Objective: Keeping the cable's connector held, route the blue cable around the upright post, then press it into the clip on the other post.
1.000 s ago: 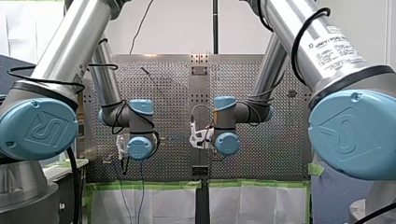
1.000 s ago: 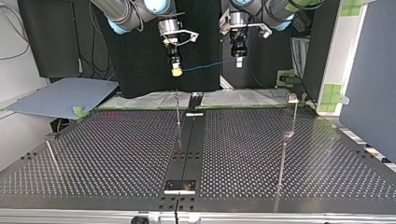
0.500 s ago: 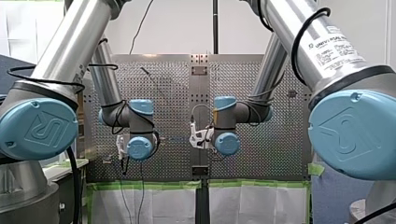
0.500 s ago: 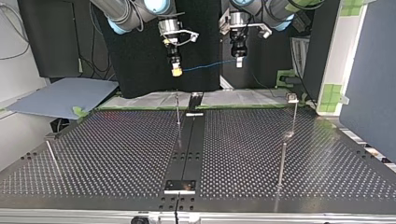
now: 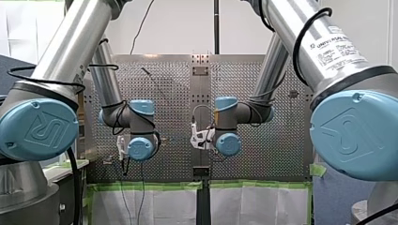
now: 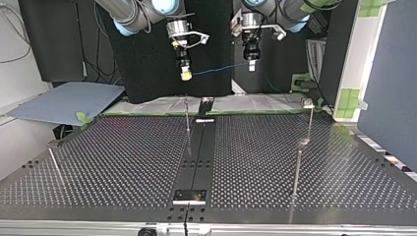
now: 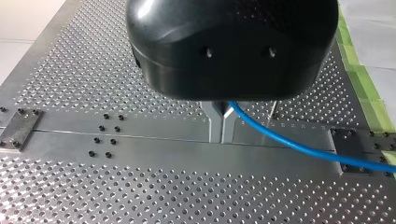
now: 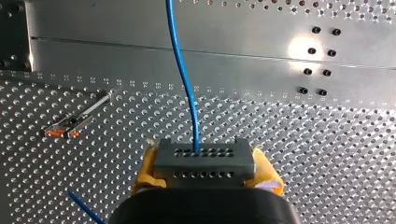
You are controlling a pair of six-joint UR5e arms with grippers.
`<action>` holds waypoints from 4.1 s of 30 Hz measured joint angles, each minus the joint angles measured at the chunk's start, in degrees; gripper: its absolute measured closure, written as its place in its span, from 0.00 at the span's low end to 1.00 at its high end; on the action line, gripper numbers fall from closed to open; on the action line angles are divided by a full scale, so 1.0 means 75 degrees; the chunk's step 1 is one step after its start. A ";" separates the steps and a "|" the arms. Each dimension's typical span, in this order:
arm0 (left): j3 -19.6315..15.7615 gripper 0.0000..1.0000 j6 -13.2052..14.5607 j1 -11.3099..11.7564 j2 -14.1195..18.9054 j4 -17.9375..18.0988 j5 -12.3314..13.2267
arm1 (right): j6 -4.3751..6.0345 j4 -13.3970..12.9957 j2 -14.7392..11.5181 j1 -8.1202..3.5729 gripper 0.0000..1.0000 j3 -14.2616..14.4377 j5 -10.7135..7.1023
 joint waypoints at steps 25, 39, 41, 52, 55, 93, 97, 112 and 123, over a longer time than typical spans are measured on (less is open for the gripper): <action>0.0000 1.00 0.0000 0.0000 0.0000 0.0012 0.0000 | -0.0023 0.0433 0.1153 0.0105 1.00 -0.0023 0.0117; -0.0011 1.00 0.0035 0.0402 -0.0530 -0.0082 -0.0289 | -0.0023 0.0434 0.1160 0.0105 1.00 -0.0024 0.0118; -0.0011 1.00 0.0035 0.0407 -0.0543 -0.0082 -0.0291 | -0.0023 0.0434 0.1160 0.0105 1.00 -0.0024 0.0117; -0.0012 1.00 0.0035 0.0410 -0.0550 -0.0084 -0.0292 | -0.0023 0.0434 0.1160 0.0105 1.00 -0.0024 0.0117; -0.0004 1.00 0.0025 0.0425 -0.0477 -0.0163 -0.0217 | -0.0061 0.0484 0.1112 0.0091 1.00 -0.0002 0.0155; 0.0845 1.00 -0.1076 0.1144 0.2257 -0.2897 0.0132 | 0.1121 0.2959 -0.1572 0.0119 1.00 -0.1592 -0.1034; 0.1169 1.00 -0.1129 0.1220 0.2583 -0.3221 0.0161 | 0.1173 0.3236 -0.1904 0.0089 1.00 -0.1914 -0.1126; 0.1666 1.00 -0.1530 0.1457 0.3742 -0.4379 0.0257 | 0.1375 0.3667 -0.2254 -0.0118 1.00 -0.2618 -0.1428; 0.2218 1.00 -0.1670 0.1677 0.4567 -0.5048 0.0450 | 0.1375 0.4036 -0.2012 -0.0192 1.00 -0.3225 -0.1765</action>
